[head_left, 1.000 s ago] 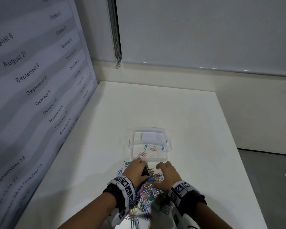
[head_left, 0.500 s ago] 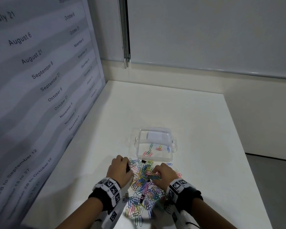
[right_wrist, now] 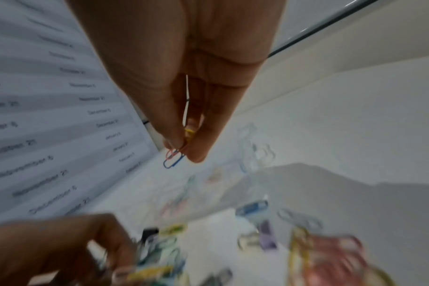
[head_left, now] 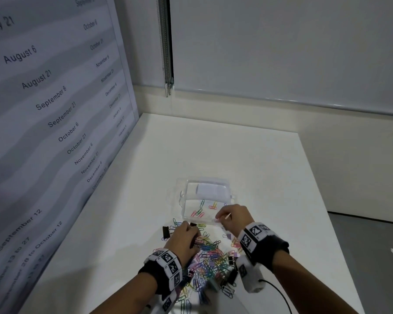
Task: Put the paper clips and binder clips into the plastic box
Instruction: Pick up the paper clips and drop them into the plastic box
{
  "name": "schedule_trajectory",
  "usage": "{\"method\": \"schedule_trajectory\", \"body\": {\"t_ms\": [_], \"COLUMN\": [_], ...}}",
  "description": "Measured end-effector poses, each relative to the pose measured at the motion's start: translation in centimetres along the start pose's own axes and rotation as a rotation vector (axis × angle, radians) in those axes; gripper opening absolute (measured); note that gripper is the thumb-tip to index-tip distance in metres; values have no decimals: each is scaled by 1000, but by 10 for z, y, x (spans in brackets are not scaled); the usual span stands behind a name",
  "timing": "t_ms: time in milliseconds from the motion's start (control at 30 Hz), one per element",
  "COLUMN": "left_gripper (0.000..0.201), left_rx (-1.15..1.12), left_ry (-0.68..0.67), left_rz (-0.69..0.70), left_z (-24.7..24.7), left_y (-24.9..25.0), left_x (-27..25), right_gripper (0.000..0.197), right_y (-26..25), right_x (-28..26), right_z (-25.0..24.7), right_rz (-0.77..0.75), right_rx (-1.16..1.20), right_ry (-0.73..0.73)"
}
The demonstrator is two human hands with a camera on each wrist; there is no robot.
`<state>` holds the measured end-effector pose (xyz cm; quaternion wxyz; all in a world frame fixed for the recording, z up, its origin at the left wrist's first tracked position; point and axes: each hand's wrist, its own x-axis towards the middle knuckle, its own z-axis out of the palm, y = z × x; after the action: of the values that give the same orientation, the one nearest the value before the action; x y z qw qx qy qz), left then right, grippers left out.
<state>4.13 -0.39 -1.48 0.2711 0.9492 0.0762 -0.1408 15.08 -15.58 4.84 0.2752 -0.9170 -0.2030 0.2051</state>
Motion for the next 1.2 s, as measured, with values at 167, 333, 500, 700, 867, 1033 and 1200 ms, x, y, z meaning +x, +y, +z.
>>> {"method": "schedule_trajectory", "body": {"t_ms": [167, 333, 500, 700, 867, 1033, 1200], "left_gripper": [29, 34, 19, 15, 20, 27, 42], "left_rx": [-140, -309, -521, -824, -892, -917, -797], "left_ry": [4, 32, 70, 88, 171, 117, -35], "left_rz": [-36, -118, -196, -206, -180, -267, -304], "left_z": [-6, -15, -23, -42, -60, -74, -74], "left_y": [0, -5, -3, 7, 22, 28, 32], "left_x": [3, 6, 12, 20, 37, 55, 56], "right_gripper": [20, 29, 36, 46, 38, 26, 30], "right_y": [-6, -6, 0, 11, 10, 8, 8], "right_x": [23, 14, -8, -24, -23, -18, -12], "right_z": [-12, 3, 26, 45, 43, 31, 20], "right_rz": [14, -32, -35, 66, 88, 88, 85], "right_rx": [83, 11, -190, -255, -222, -156, -70], "right_ry": [158, 51, -217, -334, -321, -255, -199]}}
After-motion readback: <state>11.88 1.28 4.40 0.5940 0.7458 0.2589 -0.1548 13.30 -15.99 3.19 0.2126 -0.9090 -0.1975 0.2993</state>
